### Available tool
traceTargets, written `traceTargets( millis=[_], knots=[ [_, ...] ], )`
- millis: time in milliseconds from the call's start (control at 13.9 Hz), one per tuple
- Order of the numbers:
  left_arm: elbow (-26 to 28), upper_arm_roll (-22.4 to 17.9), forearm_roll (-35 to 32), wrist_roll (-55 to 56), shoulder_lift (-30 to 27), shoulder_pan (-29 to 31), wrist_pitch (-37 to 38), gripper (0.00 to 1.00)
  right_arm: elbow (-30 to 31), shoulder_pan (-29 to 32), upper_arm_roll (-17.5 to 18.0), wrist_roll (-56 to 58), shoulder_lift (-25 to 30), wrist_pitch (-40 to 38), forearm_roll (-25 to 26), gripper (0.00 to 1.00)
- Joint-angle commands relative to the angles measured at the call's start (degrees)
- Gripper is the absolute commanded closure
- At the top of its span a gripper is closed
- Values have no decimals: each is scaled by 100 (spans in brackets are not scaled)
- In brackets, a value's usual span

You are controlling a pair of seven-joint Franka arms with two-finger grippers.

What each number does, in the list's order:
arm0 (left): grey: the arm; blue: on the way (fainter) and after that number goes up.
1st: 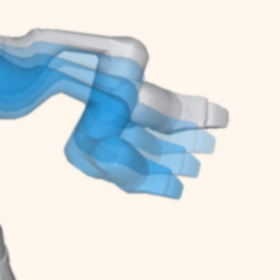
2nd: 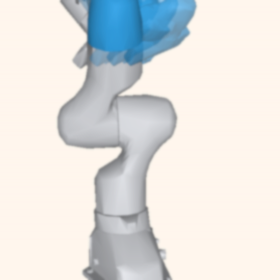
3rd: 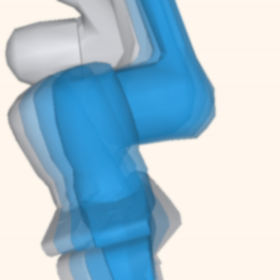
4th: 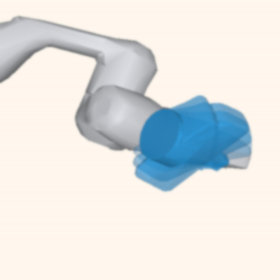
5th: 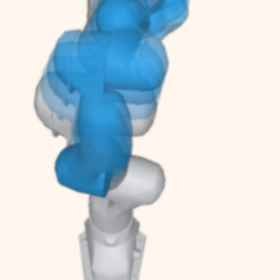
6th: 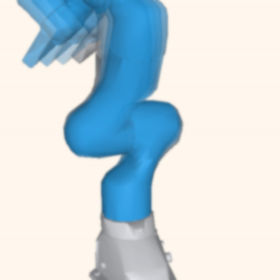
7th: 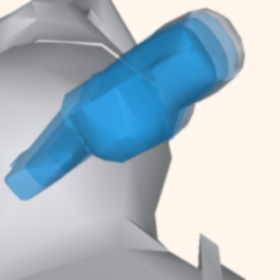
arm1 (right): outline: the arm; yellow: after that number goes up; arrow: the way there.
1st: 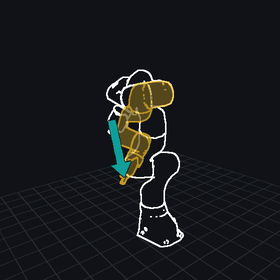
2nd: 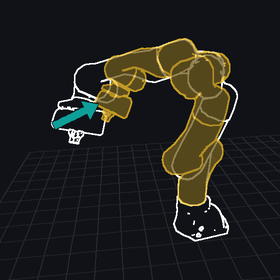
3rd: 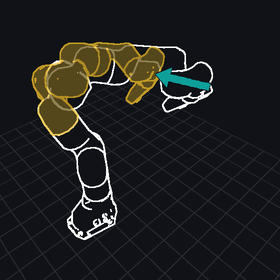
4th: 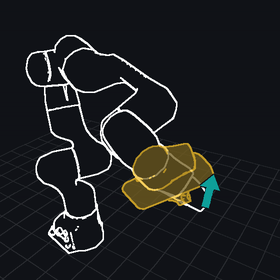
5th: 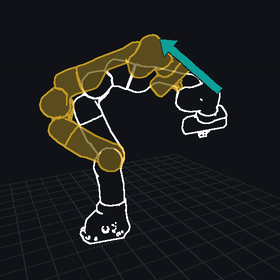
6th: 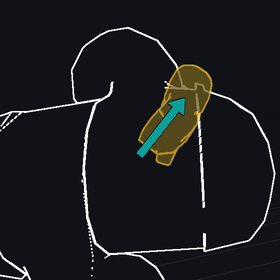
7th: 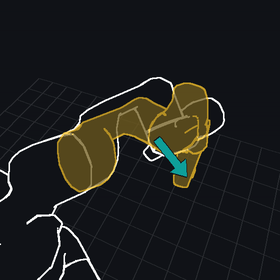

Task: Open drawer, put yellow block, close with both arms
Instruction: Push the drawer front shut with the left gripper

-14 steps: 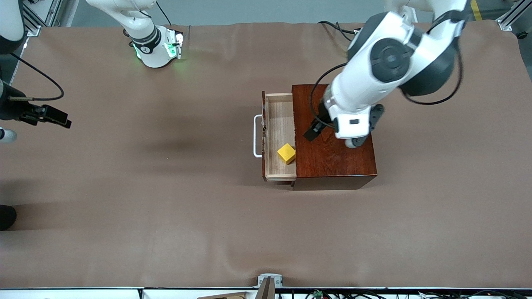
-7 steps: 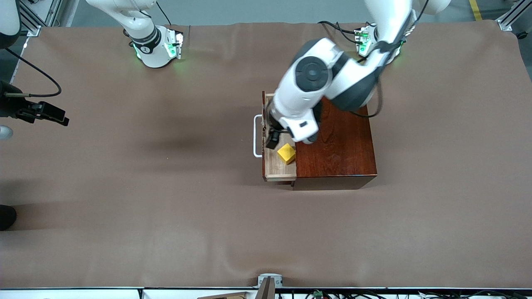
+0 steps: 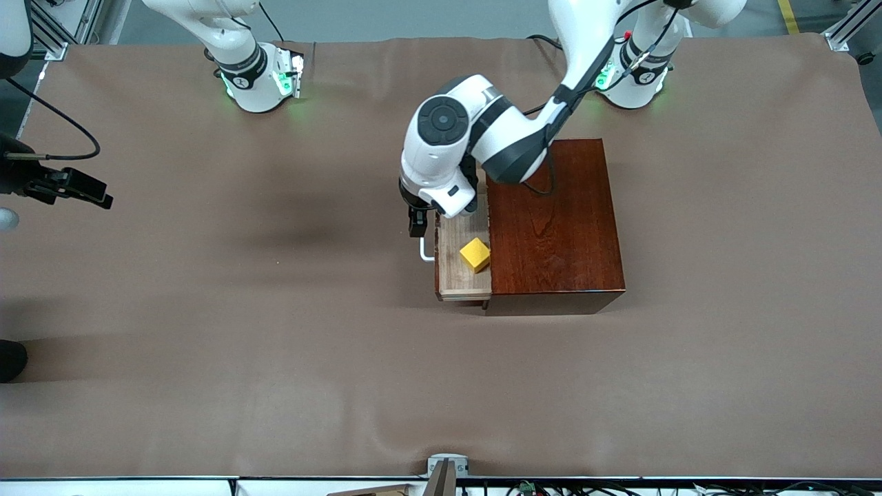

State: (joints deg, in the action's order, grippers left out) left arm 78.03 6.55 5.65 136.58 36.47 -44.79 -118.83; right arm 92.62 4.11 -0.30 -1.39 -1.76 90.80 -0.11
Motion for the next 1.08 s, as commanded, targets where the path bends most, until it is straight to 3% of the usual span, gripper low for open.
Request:
traceTargets(
  millis=[0,287,575,1006],
  knots=[
    [1,-67,-537,219,44,-179,131,0,-51,108,83,77,44,-72,3,0],
    [54,-128,-591,254,158,-109,456,0,-60,116,74,86,44,-72,3,0],
    [54,-496,-828,772,106,-100,816,0,-60,116,74,77,44,-72,3,0],
    [46,-541,-1171,1142,70,-127,1335,0,-60,116,74,77,44,-63,3,0]
  ],
)
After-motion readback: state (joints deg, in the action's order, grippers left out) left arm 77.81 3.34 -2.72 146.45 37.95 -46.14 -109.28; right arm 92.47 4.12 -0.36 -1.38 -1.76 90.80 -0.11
